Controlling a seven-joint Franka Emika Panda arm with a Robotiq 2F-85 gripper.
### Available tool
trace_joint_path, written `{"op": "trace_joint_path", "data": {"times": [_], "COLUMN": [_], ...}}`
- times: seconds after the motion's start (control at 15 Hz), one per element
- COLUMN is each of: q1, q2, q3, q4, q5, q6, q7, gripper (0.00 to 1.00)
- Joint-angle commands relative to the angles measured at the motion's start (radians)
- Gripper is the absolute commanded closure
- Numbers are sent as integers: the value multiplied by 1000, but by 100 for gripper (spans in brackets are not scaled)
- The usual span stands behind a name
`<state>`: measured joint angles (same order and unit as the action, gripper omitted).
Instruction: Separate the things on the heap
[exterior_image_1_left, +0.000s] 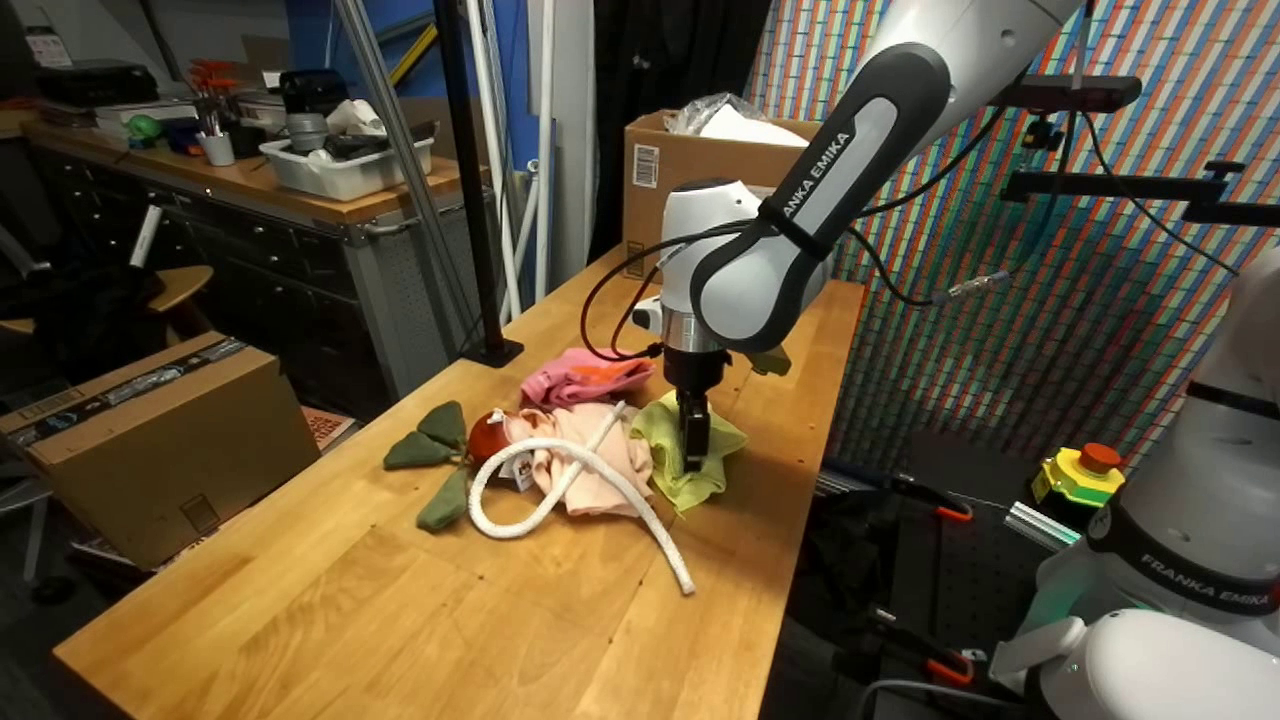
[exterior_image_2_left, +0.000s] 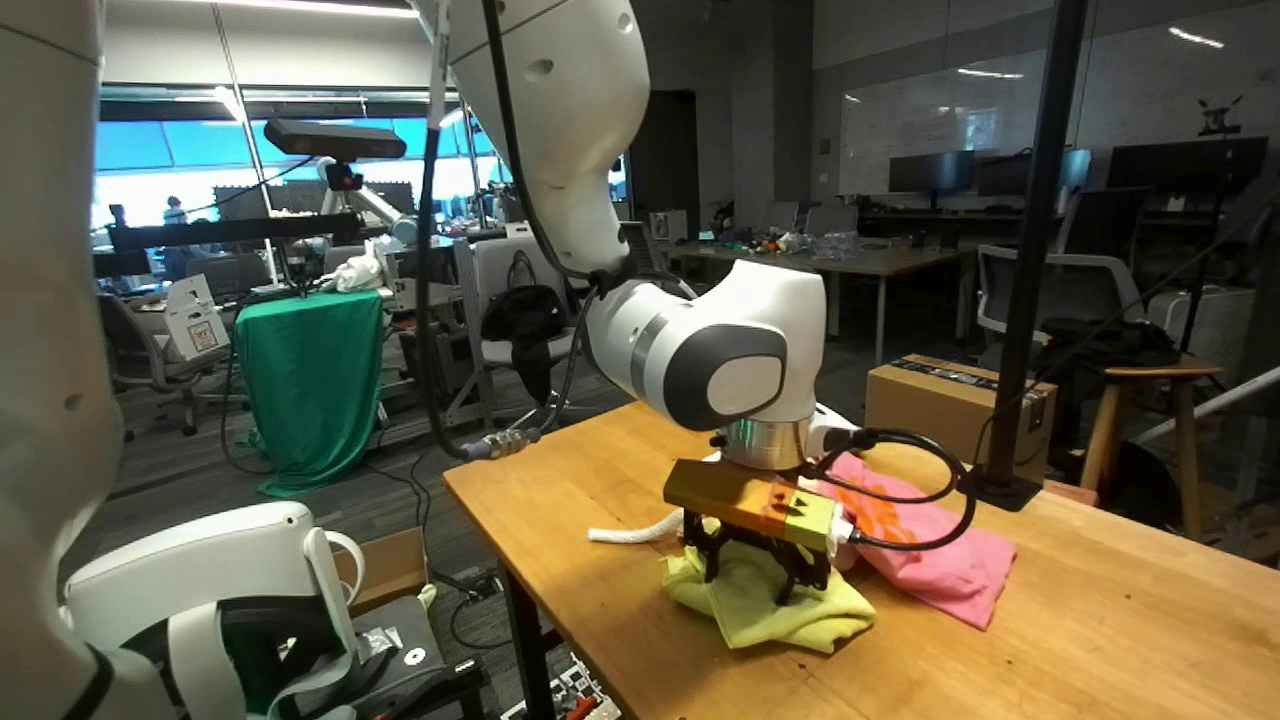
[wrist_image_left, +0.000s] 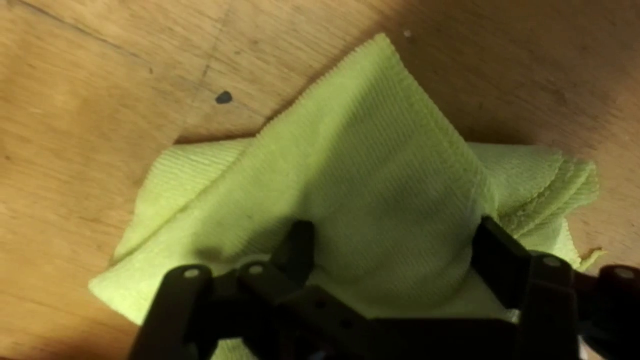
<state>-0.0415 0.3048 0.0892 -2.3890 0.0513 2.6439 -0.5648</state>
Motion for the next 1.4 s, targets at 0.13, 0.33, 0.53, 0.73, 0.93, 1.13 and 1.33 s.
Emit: {"op": "trace_joint_path", "data": {"times": [0.13, 0.33, 0.53, 0.73, 0.93, 1.13, 1.33], "q1": [8, 20, 19, 20, 26, 28, 23], "q2": [-24, -45, -70, -103, -142, -183, -226], "q3": [-11, -23, -20, -21, -30, -40, -50], "q4": [-19, -19, -11, 0, 17, 35, 54], "q5": [-81, -142, -170, -187, -228, -278, -310], "q6": [-10, -49, -134, -245, -323, -356, -389], "q7": [80, 133, 145, 145, 161, 186, 198], "gripper": [65, 87, 93, 93, 93, 93, 93]}}
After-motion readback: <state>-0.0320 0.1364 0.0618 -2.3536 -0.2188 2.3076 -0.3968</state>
